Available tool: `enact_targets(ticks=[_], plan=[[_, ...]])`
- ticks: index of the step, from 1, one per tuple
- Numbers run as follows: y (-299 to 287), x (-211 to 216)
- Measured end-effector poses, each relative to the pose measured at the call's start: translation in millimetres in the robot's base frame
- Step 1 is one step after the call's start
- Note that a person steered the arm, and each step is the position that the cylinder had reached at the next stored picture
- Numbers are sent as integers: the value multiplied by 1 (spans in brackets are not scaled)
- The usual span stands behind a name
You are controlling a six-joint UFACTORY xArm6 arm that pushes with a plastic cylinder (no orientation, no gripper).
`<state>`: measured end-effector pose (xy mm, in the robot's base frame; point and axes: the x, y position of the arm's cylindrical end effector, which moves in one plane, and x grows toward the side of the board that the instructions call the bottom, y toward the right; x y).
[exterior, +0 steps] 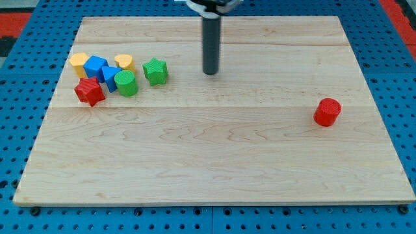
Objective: Push the group of blocks to the center of the board
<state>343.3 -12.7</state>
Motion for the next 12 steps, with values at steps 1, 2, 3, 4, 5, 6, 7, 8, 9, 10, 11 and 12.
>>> enact_targets(ticks=[1, 2, 3, 4, 5, 6, 7, 8, 9, 10, 11, 12], plan=[[-45, -36], [-152, -53], [-257, -52], [-292, -44], [-285, -31], [-283, -28], [-281, -22], [-266, -12], [-229, -12], [-193, -11], [-158, -9], [-114, 10]])
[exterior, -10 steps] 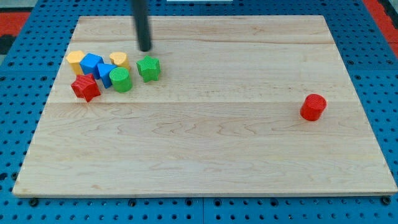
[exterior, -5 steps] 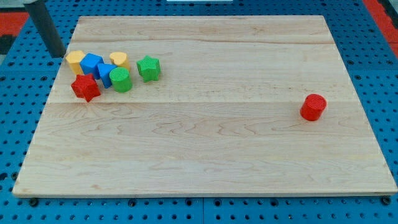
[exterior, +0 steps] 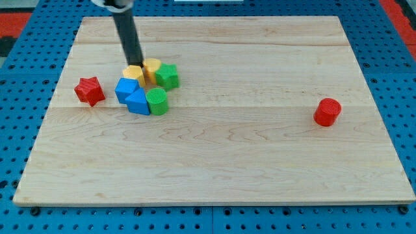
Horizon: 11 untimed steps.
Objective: Push the group of blocks to the center of the board
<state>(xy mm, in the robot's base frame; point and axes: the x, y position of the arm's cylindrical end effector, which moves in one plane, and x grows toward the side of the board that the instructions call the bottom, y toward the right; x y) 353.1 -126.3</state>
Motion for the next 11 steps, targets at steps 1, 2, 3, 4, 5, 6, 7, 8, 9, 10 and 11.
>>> enact_targets(ticks=[1, 2, 3, 4, 5, 6, 7, 8, 9, 10, 11], plan=[[24, 12], [-2, -8], [-18, 20], [-104, 21], [-162, 23], [-178, 47], [-121, 55], [-30, 50], [-1, 50], [34, 45], [76, 39]])
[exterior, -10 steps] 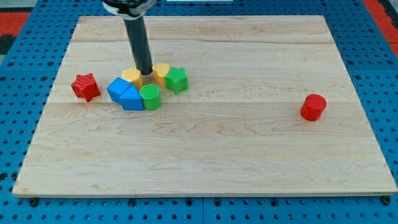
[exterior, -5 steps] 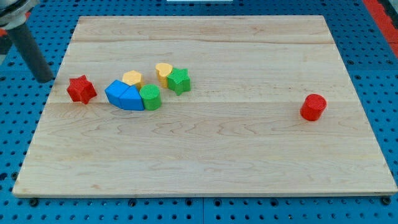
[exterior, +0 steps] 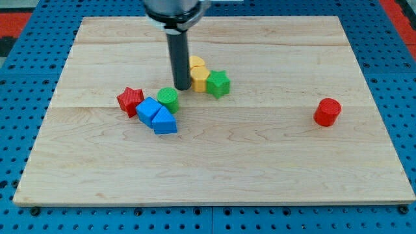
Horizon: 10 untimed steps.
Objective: Push the group of blocks to the center of the board
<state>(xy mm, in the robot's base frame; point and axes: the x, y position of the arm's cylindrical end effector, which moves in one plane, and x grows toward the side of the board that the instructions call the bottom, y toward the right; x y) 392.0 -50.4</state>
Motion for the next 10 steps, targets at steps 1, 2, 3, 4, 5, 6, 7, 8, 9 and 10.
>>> enact_targets(ticks=[1, 2, 3, 4, 5, 6, 7, 8, 9, 10], plan=[[-104, 0], [-140, 44], [-115, 94], [-76, 80], [-43, 55], [-32, 55], [-37, 96], [-119, 100], [-116, 70], [-84, 19]])
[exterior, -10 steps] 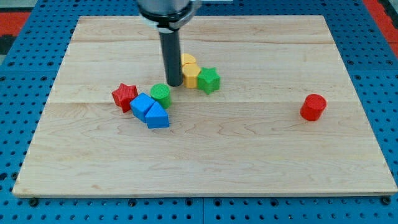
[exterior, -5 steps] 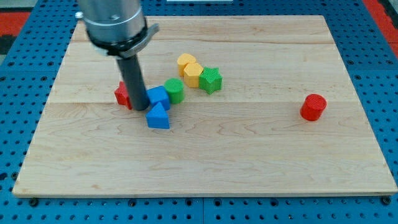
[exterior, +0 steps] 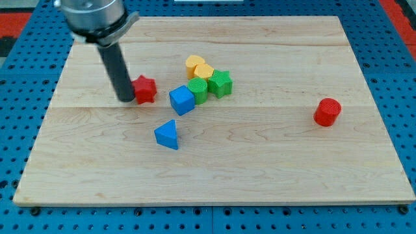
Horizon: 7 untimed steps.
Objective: Push the group of blocks to the center of the board
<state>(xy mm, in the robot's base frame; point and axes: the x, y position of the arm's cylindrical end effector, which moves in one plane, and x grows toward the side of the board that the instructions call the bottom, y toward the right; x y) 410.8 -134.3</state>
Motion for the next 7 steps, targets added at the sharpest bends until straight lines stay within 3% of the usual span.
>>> enact_targets(ticks=[1, 2, 3, 5, 6, 7], plan=[[56, 4], [-21, 52], [35, 131], [61, 71], [75, 123], [97, 105]])
